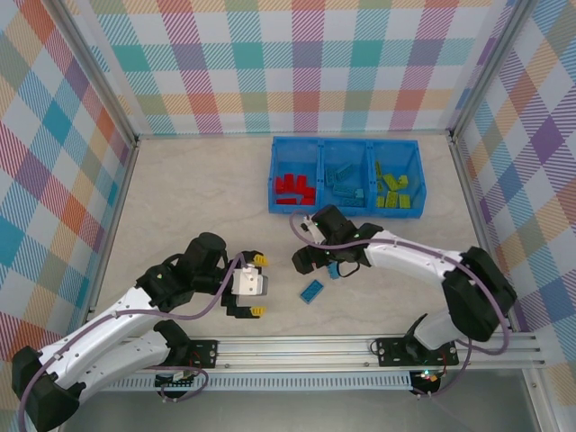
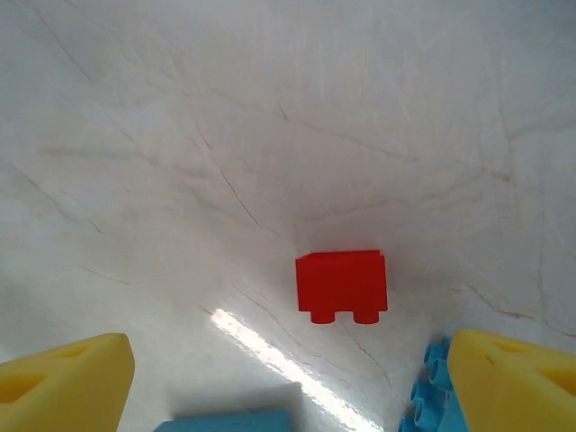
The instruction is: Sort the legos into containers by color
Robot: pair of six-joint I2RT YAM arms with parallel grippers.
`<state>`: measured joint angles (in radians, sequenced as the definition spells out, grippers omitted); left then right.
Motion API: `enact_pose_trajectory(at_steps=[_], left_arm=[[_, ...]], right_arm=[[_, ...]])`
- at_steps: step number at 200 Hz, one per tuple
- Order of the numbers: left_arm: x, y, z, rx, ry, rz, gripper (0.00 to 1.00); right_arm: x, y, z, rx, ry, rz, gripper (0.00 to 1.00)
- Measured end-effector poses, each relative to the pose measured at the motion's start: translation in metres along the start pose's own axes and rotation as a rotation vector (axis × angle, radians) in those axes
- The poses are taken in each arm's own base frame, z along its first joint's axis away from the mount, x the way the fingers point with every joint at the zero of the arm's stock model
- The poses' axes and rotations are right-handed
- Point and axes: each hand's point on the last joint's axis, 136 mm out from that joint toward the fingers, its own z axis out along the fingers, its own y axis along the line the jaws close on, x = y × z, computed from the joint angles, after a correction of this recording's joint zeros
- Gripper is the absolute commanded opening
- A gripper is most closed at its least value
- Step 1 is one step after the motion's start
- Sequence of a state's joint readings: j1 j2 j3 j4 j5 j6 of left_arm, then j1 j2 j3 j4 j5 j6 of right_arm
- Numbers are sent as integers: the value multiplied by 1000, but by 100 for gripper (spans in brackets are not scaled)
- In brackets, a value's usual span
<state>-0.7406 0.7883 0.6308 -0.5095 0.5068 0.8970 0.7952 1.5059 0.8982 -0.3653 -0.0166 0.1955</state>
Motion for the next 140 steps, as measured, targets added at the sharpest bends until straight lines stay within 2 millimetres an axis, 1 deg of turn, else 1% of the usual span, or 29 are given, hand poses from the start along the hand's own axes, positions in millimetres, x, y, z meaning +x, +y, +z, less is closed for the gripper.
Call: enact_pose_trajectory(at_steps=[9,20,44,70,91,108,127,140], left_arm=[[1,-1,0,6,3,5,100],[2,-3,0,10,9,6,100],[3,-3,0,12,11,10,100],[3,-3,0,11,12,16,100],[3,-3,0,11,12,23,100],[3,-3,0,11,12,27,100],[3,-3,0,11,12,27,100],[3,-3,0,11,11,27,100]], right_arm=[[4,-2,10,8,39,-24,86],[4,-4,20,17,69,-46,81],[1,-6,37,28,103,-86,64],[1,-10,47,43,124,-105,47],[3,-12,50,54,133,-106,34],[2,-13,50,59,127,-111,29],[1,-14,49,66,124,-108,26],[0,-13,44,66,112,-106,26]])
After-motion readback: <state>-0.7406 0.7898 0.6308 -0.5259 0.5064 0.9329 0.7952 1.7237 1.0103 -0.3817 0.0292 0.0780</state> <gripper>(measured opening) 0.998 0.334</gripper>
